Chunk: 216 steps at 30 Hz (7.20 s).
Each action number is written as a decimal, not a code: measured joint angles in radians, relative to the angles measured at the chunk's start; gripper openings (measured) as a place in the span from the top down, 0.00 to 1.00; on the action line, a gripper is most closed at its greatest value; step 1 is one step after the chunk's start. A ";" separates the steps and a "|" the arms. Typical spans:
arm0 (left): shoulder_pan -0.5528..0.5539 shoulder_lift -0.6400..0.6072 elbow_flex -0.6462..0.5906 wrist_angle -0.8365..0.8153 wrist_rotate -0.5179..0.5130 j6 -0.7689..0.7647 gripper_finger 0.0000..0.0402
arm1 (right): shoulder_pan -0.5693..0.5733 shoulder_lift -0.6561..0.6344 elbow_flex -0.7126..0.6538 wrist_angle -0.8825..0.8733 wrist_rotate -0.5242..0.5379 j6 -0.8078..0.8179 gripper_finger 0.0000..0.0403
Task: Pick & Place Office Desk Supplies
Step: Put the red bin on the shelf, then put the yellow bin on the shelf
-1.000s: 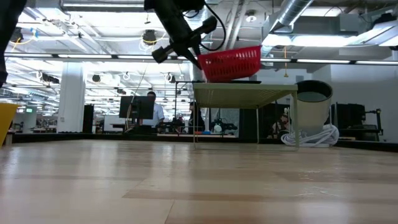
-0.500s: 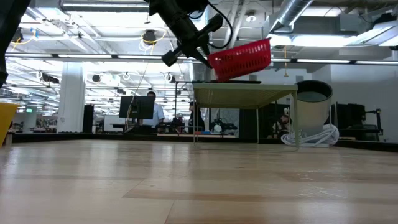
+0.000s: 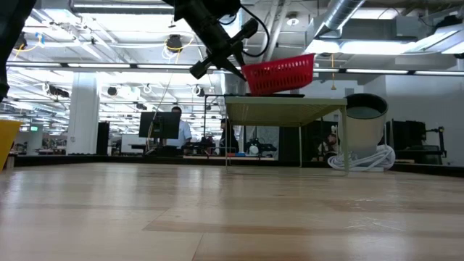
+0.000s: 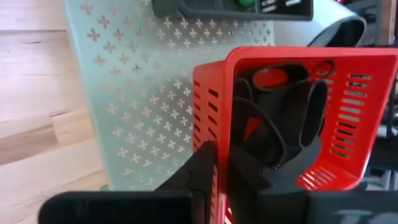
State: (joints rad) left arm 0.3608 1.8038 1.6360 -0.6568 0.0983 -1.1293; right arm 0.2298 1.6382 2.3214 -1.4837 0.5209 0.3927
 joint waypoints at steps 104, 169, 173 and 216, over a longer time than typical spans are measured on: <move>-0.192 0.090 -0.045 0.325 -0.194 0.748 1.00 | -0.016 0.000 0.000 -0.049 0.030 0.131 0.48; -0.519 -0.312 -0.738 -0.442 0.277 1.203 0.66 | 0.066 0.004 -0.001 -0.021 0.071 0.230 0.48; -0.522 -0.312 -0.756 -0.386 0.302 1.186 0.66 | 0.066 0.004 -0.001 -0.026 0.071 0.237 0.48; -0.353 -0.312 -0.705 -0.161 0.310 0.832 1.00 | 0.062 0.004 -0.001 -0.057 0.090 0.262 0.48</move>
State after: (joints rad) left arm 0.0078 1.4918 0.9311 -0.8181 0.4083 -0.2977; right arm 0.2920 1.6424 2.3203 -1.5411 0.6109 0.6548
